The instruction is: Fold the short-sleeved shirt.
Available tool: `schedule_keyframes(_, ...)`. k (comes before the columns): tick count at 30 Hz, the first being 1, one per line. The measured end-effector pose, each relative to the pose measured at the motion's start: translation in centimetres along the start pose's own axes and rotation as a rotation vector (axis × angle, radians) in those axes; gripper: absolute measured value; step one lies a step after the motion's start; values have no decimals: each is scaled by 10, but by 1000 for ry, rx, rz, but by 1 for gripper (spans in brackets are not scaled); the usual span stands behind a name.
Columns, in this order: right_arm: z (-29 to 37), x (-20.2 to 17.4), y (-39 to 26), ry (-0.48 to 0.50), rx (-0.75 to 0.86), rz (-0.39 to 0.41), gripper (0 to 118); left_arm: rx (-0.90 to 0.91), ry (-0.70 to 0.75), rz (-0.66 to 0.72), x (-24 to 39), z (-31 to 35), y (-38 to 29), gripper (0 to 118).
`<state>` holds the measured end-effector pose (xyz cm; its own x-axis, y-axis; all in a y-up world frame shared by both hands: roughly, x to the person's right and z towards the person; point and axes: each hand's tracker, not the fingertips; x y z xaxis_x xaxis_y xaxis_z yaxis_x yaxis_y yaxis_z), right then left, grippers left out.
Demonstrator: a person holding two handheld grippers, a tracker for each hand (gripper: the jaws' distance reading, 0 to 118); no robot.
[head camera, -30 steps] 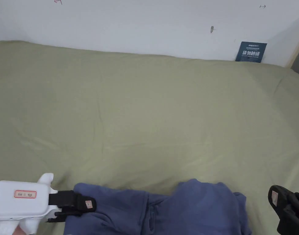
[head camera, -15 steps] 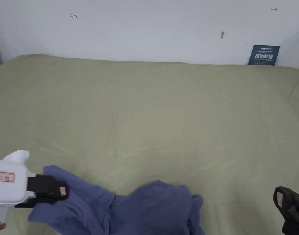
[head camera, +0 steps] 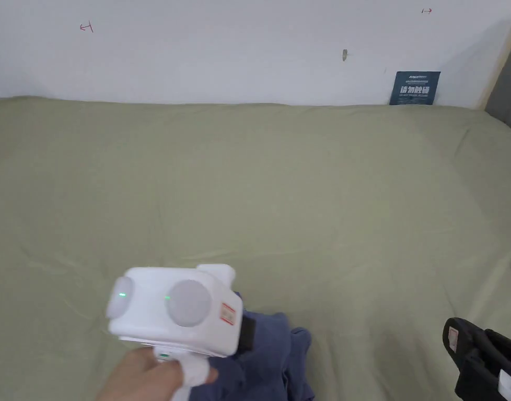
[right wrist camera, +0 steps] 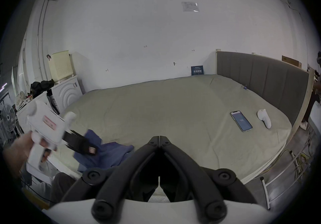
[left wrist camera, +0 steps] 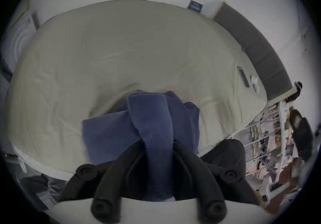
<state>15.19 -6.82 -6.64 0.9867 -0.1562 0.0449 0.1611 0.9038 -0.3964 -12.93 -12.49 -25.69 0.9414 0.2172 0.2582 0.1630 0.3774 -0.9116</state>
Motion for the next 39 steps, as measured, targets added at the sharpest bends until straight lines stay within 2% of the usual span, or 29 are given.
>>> schedule_keyframes(1,0,2,-1,-1,-4,-7,0,-3,-11,-39,11,-15,0,46)
schedule_keyframes(2,0,3,-2,-2,-7,-10,0,5,-64,-59,20,-25,1,58)
schedule_keyframes(3,1,3,-2,-7,-11,-11,0,-8,-121,-66,25,-36,1,82)
schedule_keyframes(4,2,4,-3,-10,-13,-11,0,-9,-145,-63,28,-41,0,113)
schedule_keyframes(7,5,7,-3,-11,-18,-18,0,22,-239,0,19,-24,3,113)
schedule_keyframes(9,3,7,-3,-15,-22,-14,0,67,-312,79,-4,-6,2,110)
schedule_keyframes(10,2,7,-4,-14,-24,-13,0,95,-333,111,-17,11,3,101)
schedule_keyframes(11,1,7,-4,-12,-25,-16,0,126,-346,138,-29,18,1,79)
schedule_keyframes(13,-3,4,-5,1,-30,-26,0,135,-342,178,-55,25,-2,0)
schedule_keyframes(16,-6,-2,-7,11,-37,-17,0,118,-351,223,-73,18,-6,0)
schedule_keyframes(21,-8,-7,-9,18,-54,-8,0,52,-578,289,-59,-20,-14,0)
schedule_keyframes(24,-8,-7,-10,13,-69,0,0,-21,-661,297,-42,-57,-23,0)
schedule_keyframes(29,-9,-4,-14,-6,-92,-4,0,-145,-570,288,-35,-119,-54,0)
schedule_keyframes(31,-15,-4,-17,-11,-117,3,0,-99,-641,318,-36,-114,-53,0)
schedule_keyframes(33,-23,-6,-17,2,-143,-1,0,-111,-623,309,-37,-106,-46,0)
schedule_keyframes(36,-43,-17,-14,72,-184,-13,0,-108,-636,296,-48,-79,-41,0)
schedule_keyframes(39,-74,-37,-10,195,-254,0,0,-50,-628,251,-69,-40,-40,0)
